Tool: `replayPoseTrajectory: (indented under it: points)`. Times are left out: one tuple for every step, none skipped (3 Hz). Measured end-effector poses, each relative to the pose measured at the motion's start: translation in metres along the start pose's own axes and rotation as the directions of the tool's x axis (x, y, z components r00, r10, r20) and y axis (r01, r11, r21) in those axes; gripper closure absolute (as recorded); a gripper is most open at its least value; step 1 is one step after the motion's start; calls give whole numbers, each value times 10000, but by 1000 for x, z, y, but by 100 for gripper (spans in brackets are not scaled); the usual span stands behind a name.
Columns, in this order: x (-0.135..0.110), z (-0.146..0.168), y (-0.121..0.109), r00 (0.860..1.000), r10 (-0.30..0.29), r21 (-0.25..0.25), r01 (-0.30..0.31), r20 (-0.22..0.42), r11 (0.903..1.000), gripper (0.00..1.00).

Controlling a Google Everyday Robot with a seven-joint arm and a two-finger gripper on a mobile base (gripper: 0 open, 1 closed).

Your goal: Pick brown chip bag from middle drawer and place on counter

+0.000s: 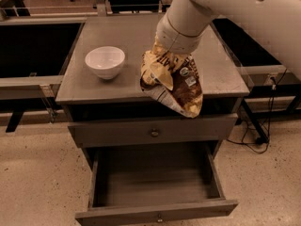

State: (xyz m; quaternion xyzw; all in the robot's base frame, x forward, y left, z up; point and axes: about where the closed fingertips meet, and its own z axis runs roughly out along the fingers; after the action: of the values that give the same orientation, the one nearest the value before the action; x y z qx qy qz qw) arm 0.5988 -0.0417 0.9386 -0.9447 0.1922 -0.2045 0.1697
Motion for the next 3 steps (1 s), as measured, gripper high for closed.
replayPoseTrajectory:
  points:
    - [19,-23,-16,9897,-900,-101,894,-1111,9959,100]
    - [50,-58,-51,9392,-2109,-339,2097,-2709,9772,100]
    - [86,-59,-71,9021,-2517,-884,2357,-3504,9678,85]
